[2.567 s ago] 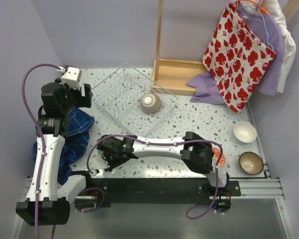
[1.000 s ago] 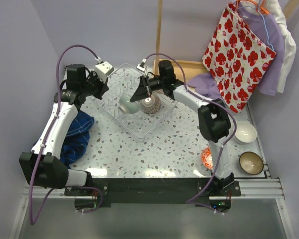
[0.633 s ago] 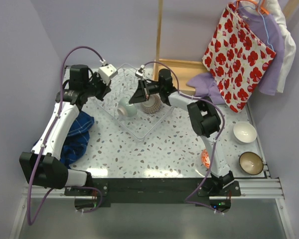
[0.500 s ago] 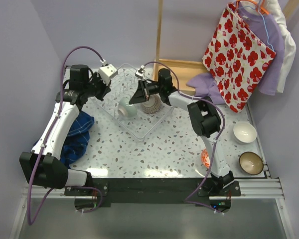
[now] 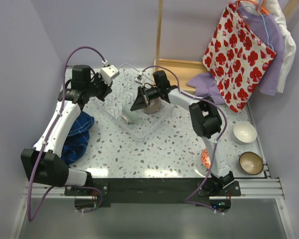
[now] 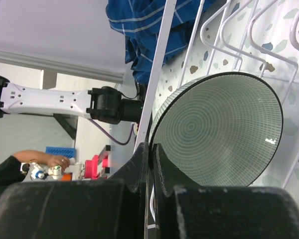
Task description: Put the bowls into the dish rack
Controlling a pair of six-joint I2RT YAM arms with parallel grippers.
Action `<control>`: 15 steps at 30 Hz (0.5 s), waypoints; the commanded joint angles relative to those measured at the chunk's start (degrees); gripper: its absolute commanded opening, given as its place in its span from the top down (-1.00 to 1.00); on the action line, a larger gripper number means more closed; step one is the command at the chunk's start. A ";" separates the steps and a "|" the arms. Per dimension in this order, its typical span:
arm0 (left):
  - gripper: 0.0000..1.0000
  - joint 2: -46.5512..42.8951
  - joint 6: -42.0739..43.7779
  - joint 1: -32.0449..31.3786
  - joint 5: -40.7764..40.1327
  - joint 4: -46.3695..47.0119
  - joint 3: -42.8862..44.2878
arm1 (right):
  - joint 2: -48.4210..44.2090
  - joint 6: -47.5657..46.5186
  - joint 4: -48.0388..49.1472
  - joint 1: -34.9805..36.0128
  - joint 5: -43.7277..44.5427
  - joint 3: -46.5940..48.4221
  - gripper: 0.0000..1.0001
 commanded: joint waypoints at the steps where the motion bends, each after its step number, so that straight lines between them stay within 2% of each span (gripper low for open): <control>1: 1.00 0.15 0.72 -0.41 1.12 1.76 -0.93 | -1.25 -0.69 0.20 0.85 0.34 1.02 1.00; 3: 1.00 -0.12 0.80 -0.50 1.12 1.67 -1.19 | -2.22 12.10 13.18 1.29 -2.56 -3.34 1.00; 4: 1.00 -0.21 0.89 -0.50 1.12 1.67 -1.46 | -2.48 17.90 27.78 1.73 -3.01 -4.68 1.00; 5: 1.00 -0.29 0.98 -0.50 1.12 1.67 -1.55 | -2.05 27.70 33.58 1.82 -3.71 -5.56 1.00; 7: 1.00 -0.21 0.98 -0.58 1.29 1.67 -1.98 | -0.91 35.23 46.66 2.08 -4.41 -6.45 1.00; 8: 1.00 -0.21 0.72 -0.58 1.38 1.84 -2.07 | 0.23 40.58 49.87 2.17 -4.68 -6.45 1.00; 11: 1.00 -0.21 0.37 -0.93 1.65 1.93 -2.69 | 2.51 46.41 55.34 2.17 -4.94 -6.10 1.00; 15: 1.00 -0.73 0.36 -1.20 1.56 2.02 -3.57 | 3.22 44.95 53.60 2.17 -4.33 -6.36 1.00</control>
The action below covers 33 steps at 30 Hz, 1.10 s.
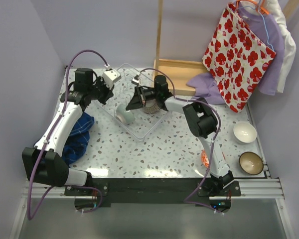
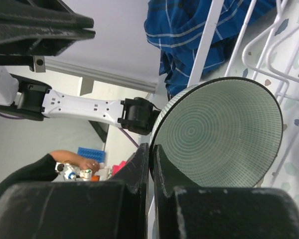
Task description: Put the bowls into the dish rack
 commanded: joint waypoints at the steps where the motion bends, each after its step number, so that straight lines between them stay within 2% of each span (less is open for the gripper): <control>1: 1.00 -0.73 0.39 -0.57 1.25 1.87 -0.77 | 0.19 4.17 4.91 0.22 -1.66 0.37 1.00; 3: 1.00 -0.82 0.39 -0.57 1.08 1.78 -0.86 | 0.01 -0.50 -1.51 0.22 -0.96 0.98 1.00; 4: 1.00 -0.82 0.39 -0.65 1.08 1.87 -0.94 | 0.01 -7.05 -10.94 0.22 -0.35 1.59 1.00; 6: 1.00 -0.73 0.39 -0.65 1.08 2.04 -1.12 | -0.16 -14.81 -21.26 0.22 0.88 3.79 1.00; 7: 1.00 -0.65 0.39 -0.65 1.17 2.22 -1.21 | -0.25 -23.11 -31.58 0.31 2.37 4.84 0.98; 10: 1.00 -0.47 0.12 -0.74 1.43 2.66 -1.47 | -0.34 -37.38 -49.11 0.31 5.89 9.24 0.88; 12: 1.00 -0.38 0.03 -0.83 1.52 2.84 -1.65 | -0.34 -38.75 -51.02 0.14 7.82 10.04 0.81; 19: 1.00 -0.29 -0.05 -1.00 1.61 3.98 -3.05 | -1.74 -53.58 -66.46 0.14 17.84 13.90 0.63; 23: 1.00 -0.82 0.12 -1.09 1.78 4.50 -4.54 | -3.59 -57.91 -70.17 -0.30 22.41 16.00 0.52; 33: 1.00 -1.61 -0.93 -1.36 2.40 6.44 -6.66 | -8.77 -69.51 -76.60 -0.57 36.74 20.14 0.45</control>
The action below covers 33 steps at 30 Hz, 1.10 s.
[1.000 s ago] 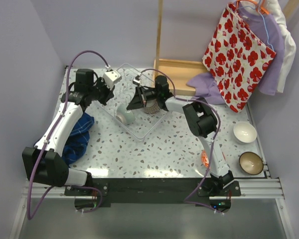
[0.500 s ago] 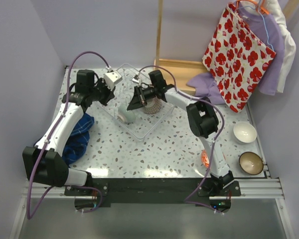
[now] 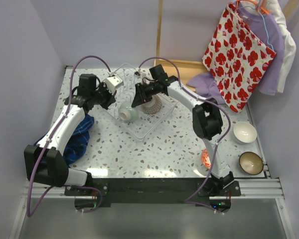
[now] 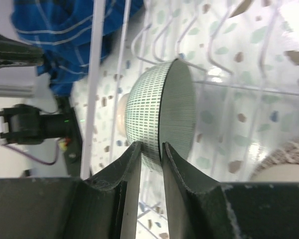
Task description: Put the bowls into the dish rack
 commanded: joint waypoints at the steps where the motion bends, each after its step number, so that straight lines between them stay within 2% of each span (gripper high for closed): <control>1: 1.00 -1.61 -0.89 -0.57 1.67 3.42 -0.95 | -4.79 -9.58 -4.38 -0.06 13.50 1.94 0.43; 5: 1.00 -1.96 -1.06 -0.74 1.59 3.86 -1.31 | -9.10 -10.91 -1.14 -0.06 17.56 -1.05 0.38; 10: 0.97 -2.14 -1.42 -0.74 1.59 4.83 -1.31 | -14.29 -14.05 -0.78 -0.06 17.39 -3.33 0.29; 14: 0.91 -2.66 -2.29 -0.83 1.59 5.88 -1.13 | -25.33 -19.51 -3.50 -0.15 21.42 -8.95 0.24; 17: 0.81 -3.28 -2.91 -0.92 1.68 6.32 -0.78 | -32.12 -25.66 -10.51 -0.50 28.97 -15.71 0.22; 18: 0.78 -3.37 -3.08 -0.92 1.41 6.67 -0.69 | -37.19 -29.07 -15.67 -0.68 32.56 -17.64 0.22; 20: 0.70 -3.54 -3.35 -0.92 1.06 7.11 -0.34 | -41.61 -32.87 -22.02 -1.64 35.22 -23.01 0.21; 22: 0.65 -3.28 -3.17 -0.92 1.06 7.64 -0.16 | -46.45 -36.92 -33.17 -2.52 38.03 -25.82 0.22; 27: 0.57 -1.70 -4.14 -1.10 2.03 11.76 -0.78 | -51.56 -40.87 -51.89 -5.43 37.87 -30.49 0.24; 30: 0.56 -0.82 -5.11 -1.27 2.47 13.87 -1.13 | -51.65 -41.67 -58.93 -5.43 36.91 -34.44 0.21; 33: 0.53 -0.56 -4.41 -1.36 2.12 14.24 -1.74 | -51.21 -41.32 -61.59 -5.34 36.64 -39.10 0.18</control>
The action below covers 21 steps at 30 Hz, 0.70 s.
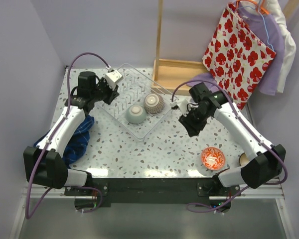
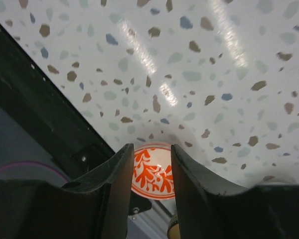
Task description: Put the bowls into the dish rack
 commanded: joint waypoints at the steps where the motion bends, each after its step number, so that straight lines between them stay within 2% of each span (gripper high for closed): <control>1: 0.51 0.43 -0.32 -0.53 0.98 4.55 -1.05 | 0.65 -1.61 -18.17 0.26 0.88 -6.14 0.16; 7: 0.46 0.16 2.41 -0.62 -0.86 5.43 -3.24 | 1.44 1.12 -18.17 0.35 7.56 -13.71 -0.07; 13: 0.43 -0.19 2.94 -0.53 -1.57 6.93 -5.88 | 5.66 1.47 -18.08 0.35 9.23 -15.04 -0.29; 21: 0.43 -1.51 4.96 -0.53 -3.59 7.89 -8.08 | 11.19 0.33 -18.26 0.43 8.71 -16.70 -0.34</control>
